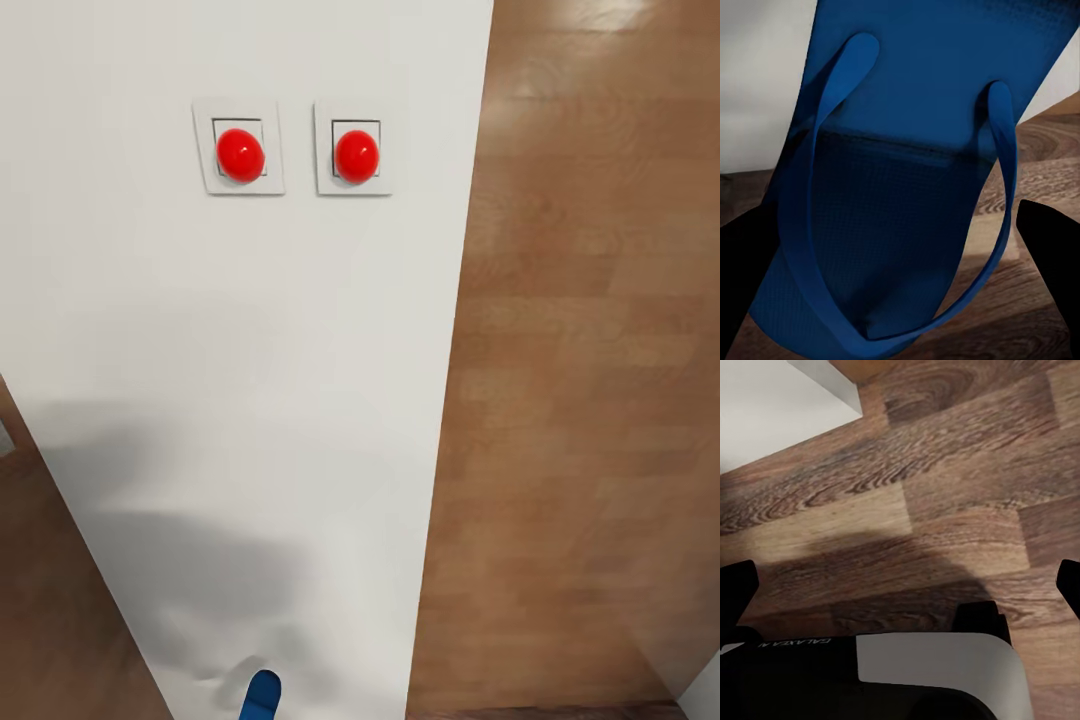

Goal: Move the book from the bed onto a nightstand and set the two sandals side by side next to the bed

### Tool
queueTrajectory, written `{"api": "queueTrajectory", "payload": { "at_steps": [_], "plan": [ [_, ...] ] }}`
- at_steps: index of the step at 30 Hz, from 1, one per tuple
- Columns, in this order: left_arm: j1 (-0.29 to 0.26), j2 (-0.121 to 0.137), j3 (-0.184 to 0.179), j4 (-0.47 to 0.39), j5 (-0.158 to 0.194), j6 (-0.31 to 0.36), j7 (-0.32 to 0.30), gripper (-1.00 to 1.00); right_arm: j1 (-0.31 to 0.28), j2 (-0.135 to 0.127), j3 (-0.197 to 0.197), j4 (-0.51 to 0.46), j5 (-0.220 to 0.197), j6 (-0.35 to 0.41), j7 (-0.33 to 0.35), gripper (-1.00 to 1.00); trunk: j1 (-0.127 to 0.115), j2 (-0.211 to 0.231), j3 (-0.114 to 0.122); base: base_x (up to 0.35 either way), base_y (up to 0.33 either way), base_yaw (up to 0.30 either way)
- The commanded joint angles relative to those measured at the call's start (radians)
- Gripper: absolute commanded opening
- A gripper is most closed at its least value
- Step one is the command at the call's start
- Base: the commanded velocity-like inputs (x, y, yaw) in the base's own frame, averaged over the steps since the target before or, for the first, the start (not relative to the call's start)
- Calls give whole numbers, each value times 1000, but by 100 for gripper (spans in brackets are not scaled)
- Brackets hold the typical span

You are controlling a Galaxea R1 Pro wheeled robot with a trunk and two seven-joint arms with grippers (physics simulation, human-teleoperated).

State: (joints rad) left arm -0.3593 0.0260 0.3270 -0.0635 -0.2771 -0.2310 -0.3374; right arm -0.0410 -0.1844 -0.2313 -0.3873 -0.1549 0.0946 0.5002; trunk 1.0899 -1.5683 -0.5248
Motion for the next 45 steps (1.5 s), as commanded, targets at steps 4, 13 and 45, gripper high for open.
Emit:
{"api": "queueTrajectory", "payload": {
  "at_steps": [4,13,45],
  "plan": [
    [0,0,9,1,-10,-4,-3,-100,0,0,-5,-1,-11,10,6,100,0,0,-1,243,6,0],
    [-1,0,8,1,-10,-4,-3,-100,0,0,-5,-4,-11,10,6,100,0,0,-1,98,1,-36],
    [-1,0,9,1,-10,-4,-3,-100,0,0,-5,-4,-11,10,6,100,0,0,-1,0,0,-260]
  ]
}}
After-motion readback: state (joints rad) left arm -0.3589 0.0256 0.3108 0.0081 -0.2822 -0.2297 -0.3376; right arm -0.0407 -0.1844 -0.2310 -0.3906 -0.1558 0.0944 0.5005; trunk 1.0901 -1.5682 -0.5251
